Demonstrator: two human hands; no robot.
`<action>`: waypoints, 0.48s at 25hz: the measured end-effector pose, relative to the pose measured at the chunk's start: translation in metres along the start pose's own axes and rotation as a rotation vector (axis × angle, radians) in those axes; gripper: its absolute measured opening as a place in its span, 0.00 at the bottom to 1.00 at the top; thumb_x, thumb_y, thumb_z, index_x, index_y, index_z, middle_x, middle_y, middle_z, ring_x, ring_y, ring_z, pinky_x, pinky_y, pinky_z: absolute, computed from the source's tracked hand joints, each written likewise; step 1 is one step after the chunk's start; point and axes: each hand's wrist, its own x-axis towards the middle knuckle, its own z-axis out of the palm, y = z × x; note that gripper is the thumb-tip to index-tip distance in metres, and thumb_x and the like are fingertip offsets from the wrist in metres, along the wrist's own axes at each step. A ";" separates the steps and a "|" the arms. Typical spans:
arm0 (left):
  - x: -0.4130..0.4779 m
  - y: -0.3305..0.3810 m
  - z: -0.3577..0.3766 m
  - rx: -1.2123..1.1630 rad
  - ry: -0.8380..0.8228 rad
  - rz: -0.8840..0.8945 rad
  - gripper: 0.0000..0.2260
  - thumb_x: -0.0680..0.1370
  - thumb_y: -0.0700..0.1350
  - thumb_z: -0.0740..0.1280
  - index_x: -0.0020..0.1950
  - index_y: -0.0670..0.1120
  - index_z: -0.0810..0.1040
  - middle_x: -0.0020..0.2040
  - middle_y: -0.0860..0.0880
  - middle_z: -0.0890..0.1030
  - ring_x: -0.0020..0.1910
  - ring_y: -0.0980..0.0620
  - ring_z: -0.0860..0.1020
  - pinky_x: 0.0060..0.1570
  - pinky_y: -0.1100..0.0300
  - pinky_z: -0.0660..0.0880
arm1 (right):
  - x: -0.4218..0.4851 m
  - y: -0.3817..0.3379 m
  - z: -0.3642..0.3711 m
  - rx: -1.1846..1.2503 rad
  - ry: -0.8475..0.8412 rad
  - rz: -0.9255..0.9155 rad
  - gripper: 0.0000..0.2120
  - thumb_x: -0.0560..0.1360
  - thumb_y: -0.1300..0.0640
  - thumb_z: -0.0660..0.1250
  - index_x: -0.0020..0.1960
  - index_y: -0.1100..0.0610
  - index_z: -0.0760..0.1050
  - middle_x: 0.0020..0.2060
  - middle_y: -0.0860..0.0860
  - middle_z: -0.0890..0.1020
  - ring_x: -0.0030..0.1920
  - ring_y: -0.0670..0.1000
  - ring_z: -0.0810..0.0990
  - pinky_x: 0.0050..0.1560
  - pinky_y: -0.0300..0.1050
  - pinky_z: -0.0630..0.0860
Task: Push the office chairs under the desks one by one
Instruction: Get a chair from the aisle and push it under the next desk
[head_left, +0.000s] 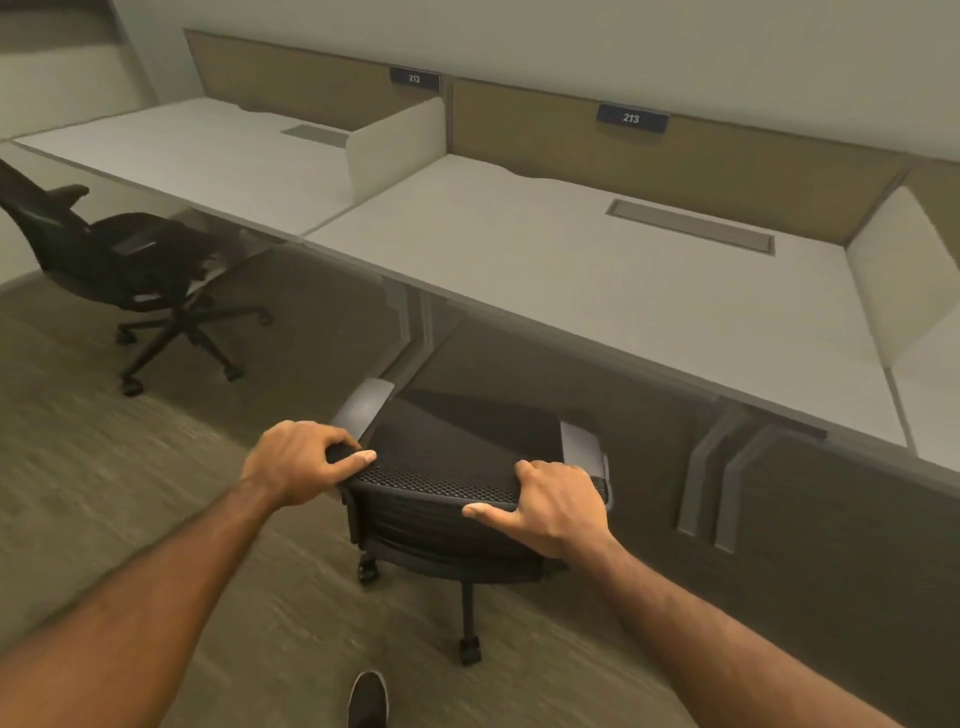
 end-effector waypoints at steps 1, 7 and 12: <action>0.015 -0.016 0.000 -0.006 -0.004 0.011 0.31 0.69 0.77 0.52 0.49 0.60 0.86 0.45 0.58 0.86 0.48 0.52 0.83 0.45 0.56 0.76 | 0.015 -0.009 0.002 -0.003 0.007 0.016 0.42 0.63 0.13 0.38 0.37 0.51 0.65 0.30 0.46 0.69 0.32 0.51 0.70 0.40 0.51 0.66; 0.104 -0.098 -0.002 -0.050 -0.032 0.085 0.30 0.70 0.76 0.54 0.49 0.58 0.87 0.44 0.57 0.87 0.47 0.52 0.83 0.46 0.55 0.76 | 0.104 -0.055 0.008 0.005 0.036 0.105 0.42 0.66 0.14 0.40 0.40 0.51 0.67 0.33 0.46 0.71 0.34 0.50 0.72 0.40 0.50 0.65; 0.168 -0.142 -0.005 -0.086 -0.045 0.103 0.29 0.72 0.73 0.55 0.49 0.55 0.87 0.44 0.56 0.87 0.48 0.52 0.83 0.54 0.53 0.75 | 0.172 -0.078 0.009 0.035 0.063 0.178 0.38 0.66 0.14 0.43 0.35 0.49 0.62 0.31 0.44 0.71 0.32 0.47 0.70 0.37 0.50 0.64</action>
